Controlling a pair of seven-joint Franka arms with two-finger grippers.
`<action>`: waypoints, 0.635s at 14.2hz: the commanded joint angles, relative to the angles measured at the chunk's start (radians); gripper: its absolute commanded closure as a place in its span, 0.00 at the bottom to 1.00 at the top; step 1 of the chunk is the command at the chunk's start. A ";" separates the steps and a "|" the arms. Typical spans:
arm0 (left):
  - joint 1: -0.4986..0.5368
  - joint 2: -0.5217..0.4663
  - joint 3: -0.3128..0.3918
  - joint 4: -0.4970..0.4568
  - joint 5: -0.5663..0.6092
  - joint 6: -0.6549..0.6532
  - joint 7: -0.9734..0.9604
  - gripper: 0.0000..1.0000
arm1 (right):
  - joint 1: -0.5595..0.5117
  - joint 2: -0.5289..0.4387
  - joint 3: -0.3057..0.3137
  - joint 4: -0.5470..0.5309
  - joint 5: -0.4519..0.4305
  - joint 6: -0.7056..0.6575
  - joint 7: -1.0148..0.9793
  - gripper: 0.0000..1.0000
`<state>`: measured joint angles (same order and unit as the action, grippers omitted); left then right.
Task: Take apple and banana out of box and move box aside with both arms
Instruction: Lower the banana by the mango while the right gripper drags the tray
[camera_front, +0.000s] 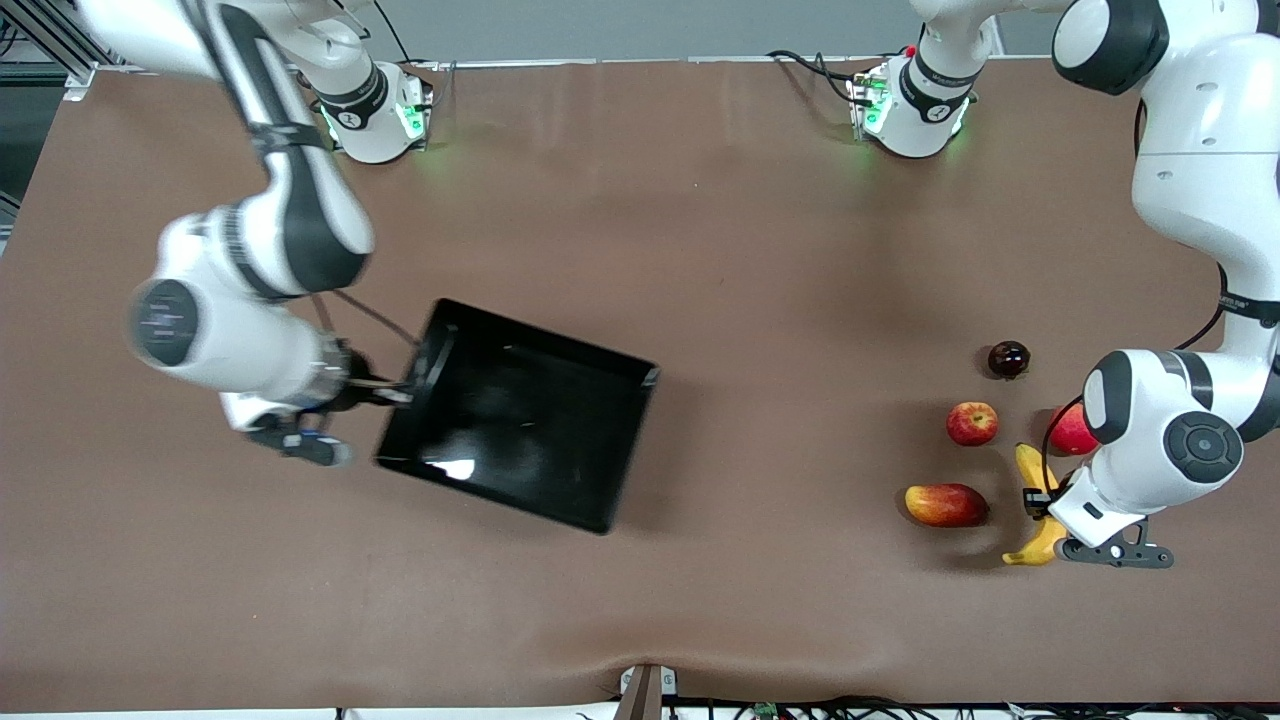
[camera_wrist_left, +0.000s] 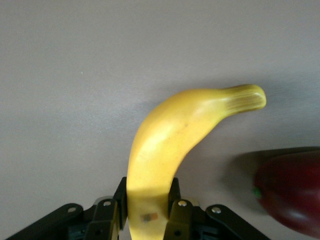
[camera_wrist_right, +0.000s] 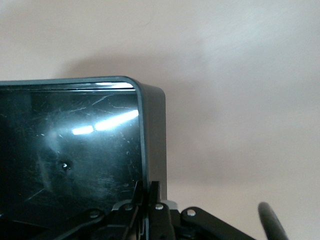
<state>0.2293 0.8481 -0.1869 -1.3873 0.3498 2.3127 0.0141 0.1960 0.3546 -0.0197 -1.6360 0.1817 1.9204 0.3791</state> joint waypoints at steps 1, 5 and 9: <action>-0.013 0.048 0.015 0.033 0.015 0.043 -0.003 1.00 | -0.125 -0.057 0.021 -0.056 -0.010 -0.041 -0.191 1.00; -0.010 0.078 0.015 0.027 0.012 0.090 -0.149 1.00 | -0.364 -0.051 0.023 -0.103 -0.008 -0.041 -0.507 1.00; -0.001 0.092 0.017 0.028 0.015 0.100 -0.164 1.00 | -0.515 0.021 0.024 -0.108 -0.004 0.011 -0.742 1.00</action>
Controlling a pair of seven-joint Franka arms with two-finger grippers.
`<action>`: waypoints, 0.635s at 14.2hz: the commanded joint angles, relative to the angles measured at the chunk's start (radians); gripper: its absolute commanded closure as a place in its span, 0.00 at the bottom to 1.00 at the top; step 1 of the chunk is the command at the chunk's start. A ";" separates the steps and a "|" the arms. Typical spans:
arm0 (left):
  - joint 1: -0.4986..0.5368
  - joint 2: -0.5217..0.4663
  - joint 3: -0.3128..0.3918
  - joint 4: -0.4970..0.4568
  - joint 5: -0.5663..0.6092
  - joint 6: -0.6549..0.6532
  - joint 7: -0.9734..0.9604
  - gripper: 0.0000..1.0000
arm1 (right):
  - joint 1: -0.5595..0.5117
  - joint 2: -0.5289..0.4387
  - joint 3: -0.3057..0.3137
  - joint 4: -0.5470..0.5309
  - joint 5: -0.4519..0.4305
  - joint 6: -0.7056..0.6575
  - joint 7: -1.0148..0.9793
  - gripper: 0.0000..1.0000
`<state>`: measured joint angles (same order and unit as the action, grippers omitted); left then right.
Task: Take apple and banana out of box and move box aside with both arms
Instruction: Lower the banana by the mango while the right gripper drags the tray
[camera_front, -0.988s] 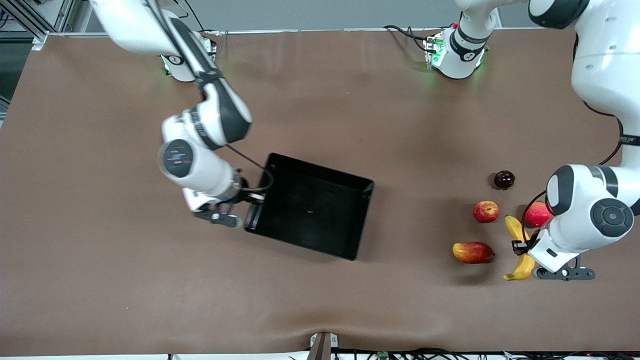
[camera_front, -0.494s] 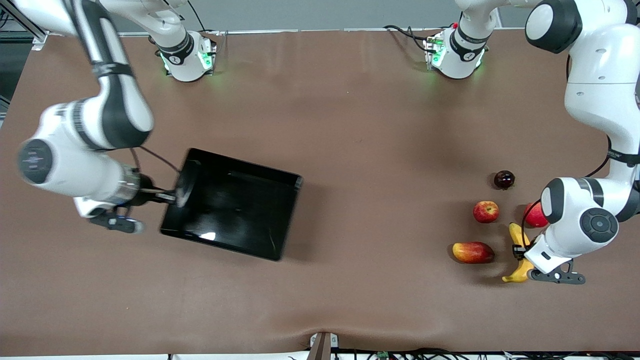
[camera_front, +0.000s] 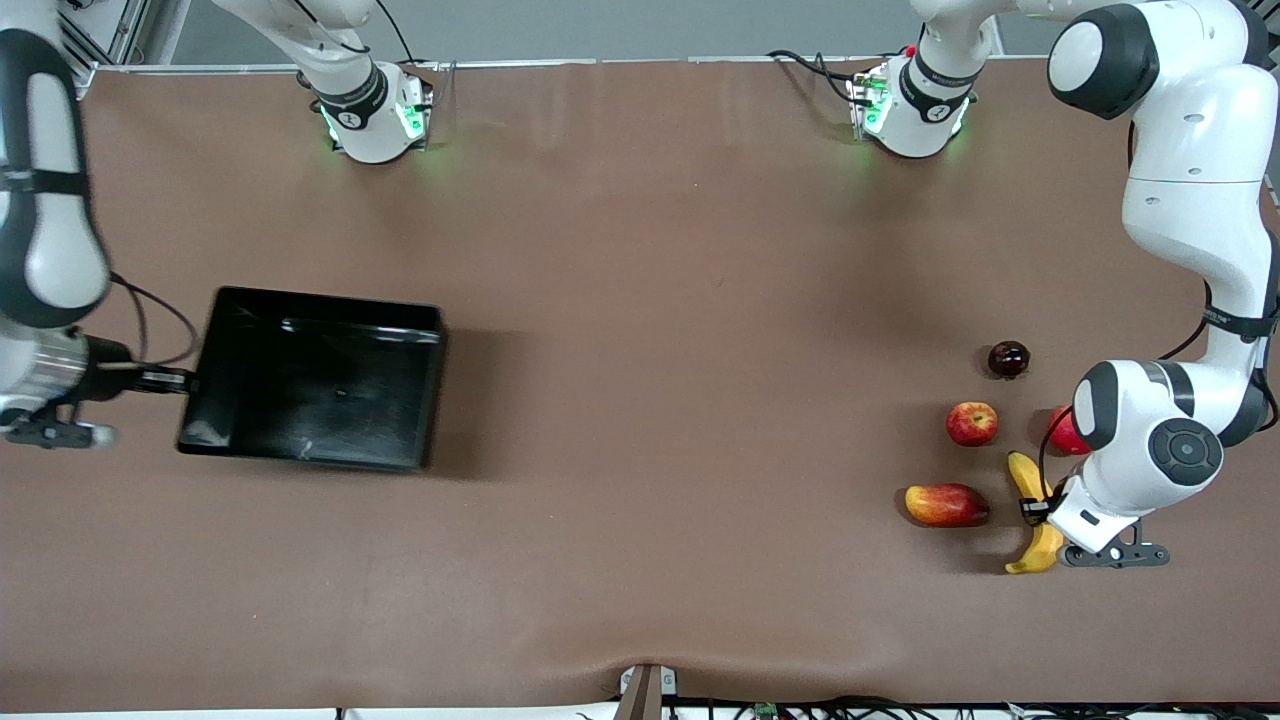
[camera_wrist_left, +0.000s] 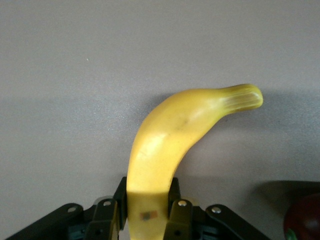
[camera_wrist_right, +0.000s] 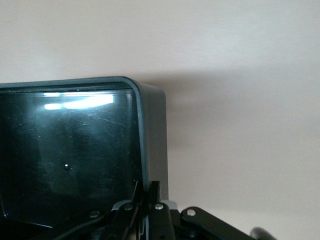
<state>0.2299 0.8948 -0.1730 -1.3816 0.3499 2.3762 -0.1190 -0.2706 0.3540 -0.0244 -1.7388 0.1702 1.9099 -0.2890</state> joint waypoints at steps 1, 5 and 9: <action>0.000 0.047 0.004 0.030 0.008 0.040 -0.036 1.00 | -0.077 0.039 0.029 -0.014 0.011 0.035 -0.120 1.00; -0.014 0.038 0.007 0.036 0.007 0.041 -0.117 0.98 | -0.137 0.074 0.029 -0.122 0.015 0.204 -0.219 1.00; -0.024 0.027 0.006 0.035 0.012 0.040 -0.142 0.76 | -0.167 0.117 0.031 -0.125 0.046 0.215 -0.237 1.00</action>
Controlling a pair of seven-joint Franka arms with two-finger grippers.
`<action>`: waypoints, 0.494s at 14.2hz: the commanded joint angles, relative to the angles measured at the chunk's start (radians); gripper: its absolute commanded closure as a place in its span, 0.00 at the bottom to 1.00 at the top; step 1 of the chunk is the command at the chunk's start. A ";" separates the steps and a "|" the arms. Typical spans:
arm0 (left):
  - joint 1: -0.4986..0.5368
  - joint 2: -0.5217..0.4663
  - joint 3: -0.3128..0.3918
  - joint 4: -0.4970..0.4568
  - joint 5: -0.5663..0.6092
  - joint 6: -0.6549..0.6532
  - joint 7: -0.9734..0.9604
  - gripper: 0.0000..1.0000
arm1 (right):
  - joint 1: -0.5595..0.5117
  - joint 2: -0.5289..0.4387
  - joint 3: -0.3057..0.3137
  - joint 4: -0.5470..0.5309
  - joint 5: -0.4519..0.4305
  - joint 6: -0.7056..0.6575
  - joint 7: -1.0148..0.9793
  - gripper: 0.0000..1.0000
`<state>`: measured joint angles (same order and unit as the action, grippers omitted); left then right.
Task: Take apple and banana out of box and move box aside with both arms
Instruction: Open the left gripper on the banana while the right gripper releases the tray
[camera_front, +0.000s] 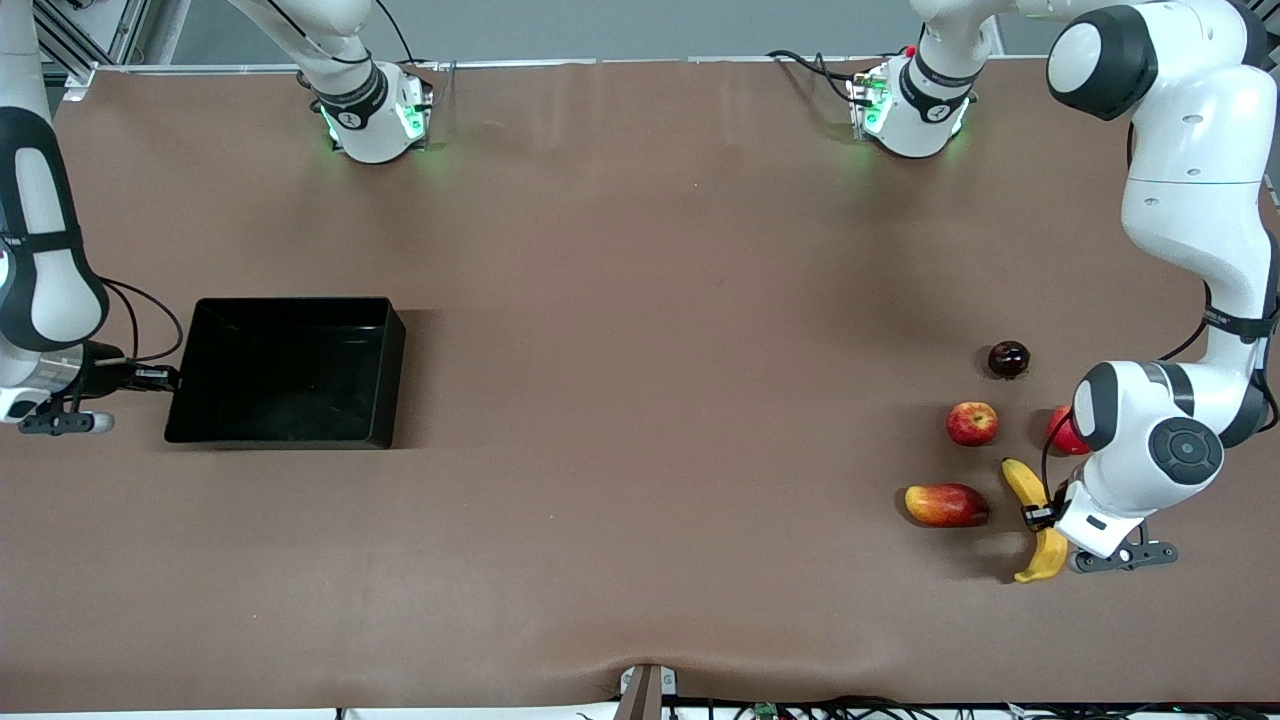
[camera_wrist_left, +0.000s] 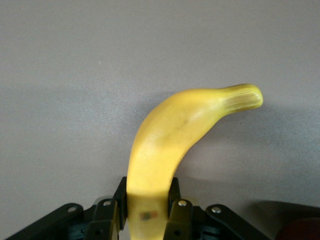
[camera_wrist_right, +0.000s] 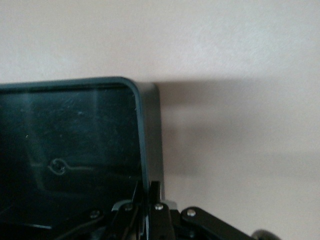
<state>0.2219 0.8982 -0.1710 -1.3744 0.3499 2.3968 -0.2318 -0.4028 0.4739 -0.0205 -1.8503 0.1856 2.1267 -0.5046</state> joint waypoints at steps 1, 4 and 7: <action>-0.013 0.013 0.004 0.028 0.017 0.018 -0.023 0.29 | -0.040 -0.003 0.027 -0.012 0.031 -0.004 -0.026 0.87; -0.010 -0.043 -0.008 0.023 0.006 -0.016 -0.018 0.00 | -0.042 -0.006 0.024 0.009 0.023 -0.072 -0.144 0.00; -0.016 -0.091 -0.037 0.024 0.004 -0.100 -0.031 0.00 | -0.060 0.028 0.024 0.106 0.012 -0.183 -0.337 0.00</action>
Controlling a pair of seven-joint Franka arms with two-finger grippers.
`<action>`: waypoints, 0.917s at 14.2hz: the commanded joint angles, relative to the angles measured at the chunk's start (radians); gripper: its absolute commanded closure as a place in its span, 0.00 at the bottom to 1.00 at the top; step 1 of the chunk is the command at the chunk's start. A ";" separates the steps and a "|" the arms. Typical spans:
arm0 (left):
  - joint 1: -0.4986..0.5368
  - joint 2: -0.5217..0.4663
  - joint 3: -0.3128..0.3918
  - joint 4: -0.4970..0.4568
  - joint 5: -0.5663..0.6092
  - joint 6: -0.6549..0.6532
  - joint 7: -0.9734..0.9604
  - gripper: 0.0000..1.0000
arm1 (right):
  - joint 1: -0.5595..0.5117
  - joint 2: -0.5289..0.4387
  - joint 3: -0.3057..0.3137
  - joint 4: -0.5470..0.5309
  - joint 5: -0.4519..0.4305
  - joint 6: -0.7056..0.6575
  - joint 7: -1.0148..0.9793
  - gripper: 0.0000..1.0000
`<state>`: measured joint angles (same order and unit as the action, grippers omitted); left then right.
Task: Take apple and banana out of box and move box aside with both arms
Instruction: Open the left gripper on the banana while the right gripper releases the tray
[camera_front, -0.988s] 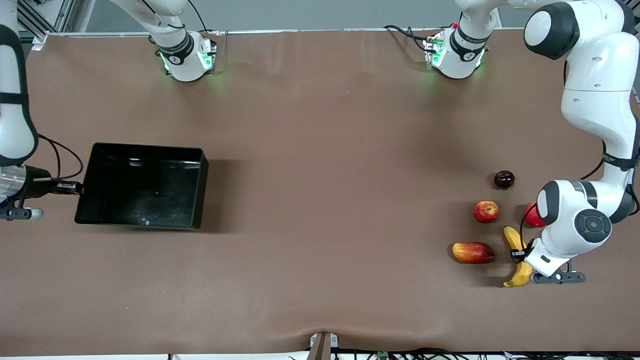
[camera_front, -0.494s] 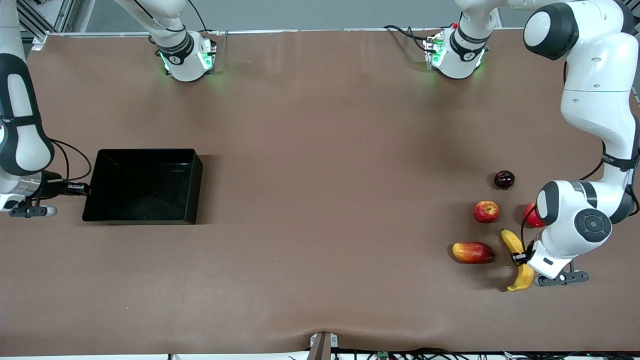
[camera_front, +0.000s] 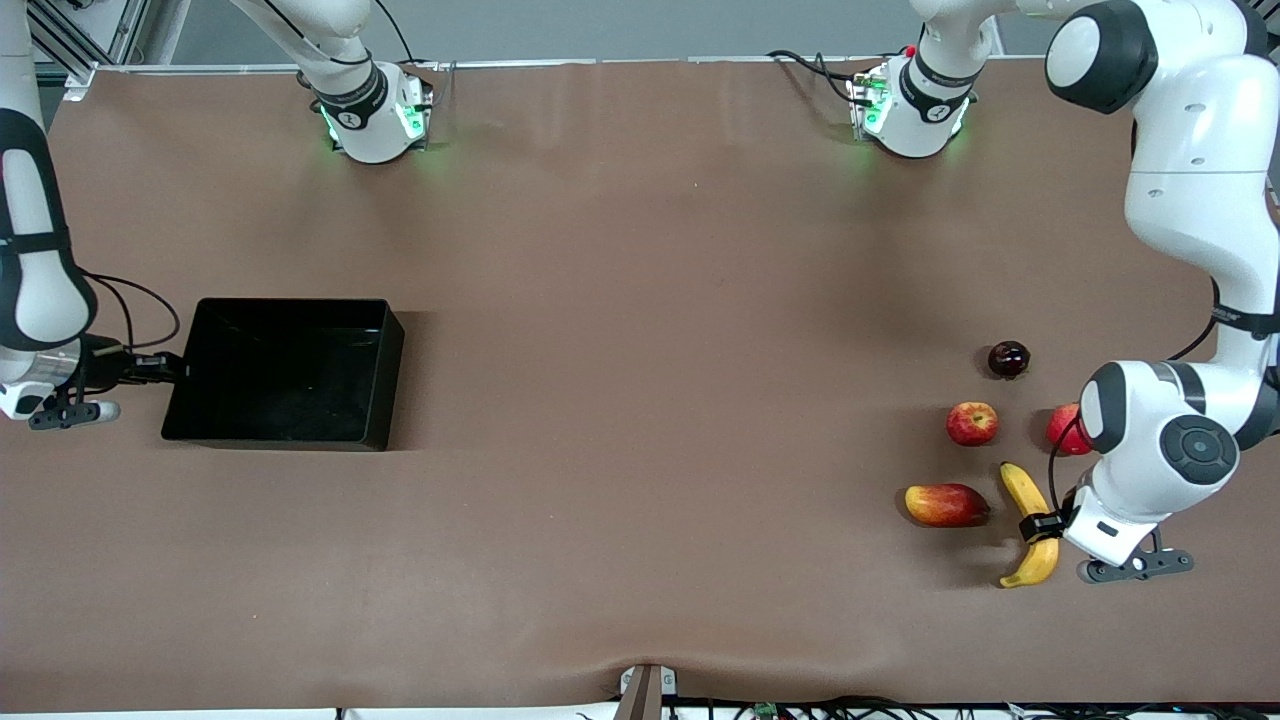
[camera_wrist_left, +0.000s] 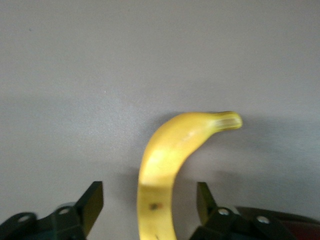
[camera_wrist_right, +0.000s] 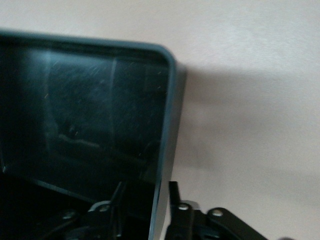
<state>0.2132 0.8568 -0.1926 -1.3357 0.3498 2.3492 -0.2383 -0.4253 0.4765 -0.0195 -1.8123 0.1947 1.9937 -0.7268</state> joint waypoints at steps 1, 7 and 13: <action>-0.008 -0.056 -0.018 -0.014 0.005 -0.062 -0.026 0.00 | -0.043 0.033 0.021 0.102 0.000 -0.050 -0.144 0.00; -0.015 -0.217 -0.070 -0.017 0.006 -0.278 -0.137 0.00 | -0.125 0.080 0.029 0.342 0.011 -0.111 -0.174 0.00; -0.005 -0.438 -0.149 -0.023 0.003 -0.473 -0.193 0.00 | -0.037 0.048 0.033 0.570 0.015 -0.459 0.048 0.00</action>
<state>0.1982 0.5010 -0.3275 -1.3268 0.3498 1.9121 -0.4182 -0.4788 0.5251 0.0097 -1.2771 0.1964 1.5847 -0.7863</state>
